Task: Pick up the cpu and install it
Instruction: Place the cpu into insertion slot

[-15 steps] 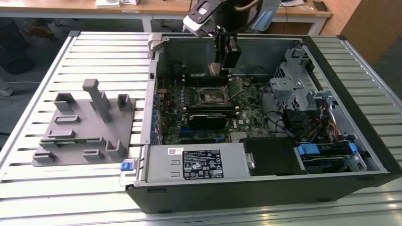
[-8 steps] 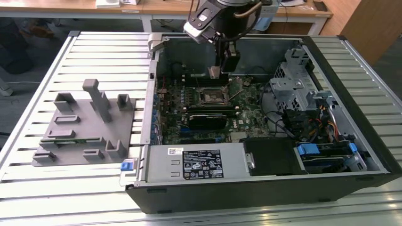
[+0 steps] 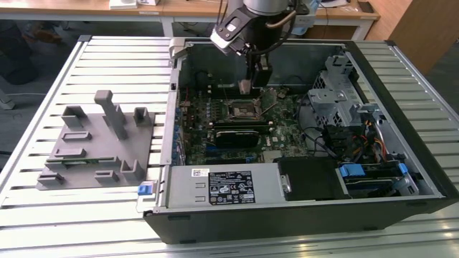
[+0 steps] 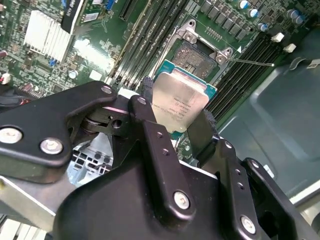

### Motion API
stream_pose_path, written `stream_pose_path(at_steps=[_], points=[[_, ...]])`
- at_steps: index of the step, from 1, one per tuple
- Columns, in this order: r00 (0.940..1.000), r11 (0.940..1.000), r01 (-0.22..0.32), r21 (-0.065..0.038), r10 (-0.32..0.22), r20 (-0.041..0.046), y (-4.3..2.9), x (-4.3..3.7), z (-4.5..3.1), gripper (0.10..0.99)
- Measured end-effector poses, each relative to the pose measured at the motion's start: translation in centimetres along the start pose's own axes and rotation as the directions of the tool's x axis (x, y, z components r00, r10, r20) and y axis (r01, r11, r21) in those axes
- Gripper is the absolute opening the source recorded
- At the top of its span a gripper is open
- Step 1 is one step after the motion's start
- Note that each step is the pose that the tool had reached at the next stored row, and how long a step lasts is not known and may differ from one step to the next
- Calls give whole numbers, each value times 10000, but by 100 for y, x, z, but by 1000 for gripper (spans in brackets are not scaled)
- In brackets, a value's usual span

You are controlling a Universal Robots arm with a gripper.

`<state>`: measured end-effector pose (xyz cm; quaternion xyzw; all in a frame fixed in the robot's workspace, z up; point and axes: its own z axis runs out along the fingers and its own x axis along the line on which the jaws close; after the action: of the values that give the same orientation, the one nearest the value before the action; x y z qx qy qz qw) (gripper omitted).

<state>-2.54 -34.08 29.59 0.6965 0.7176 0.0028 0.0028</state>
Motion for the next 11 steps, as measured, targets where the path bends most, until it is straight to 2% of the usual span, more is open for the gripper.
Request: stream_pose_path(at_steps=[11], points=[[10000,10000,1,0,-1,0,0,46,199,529]])
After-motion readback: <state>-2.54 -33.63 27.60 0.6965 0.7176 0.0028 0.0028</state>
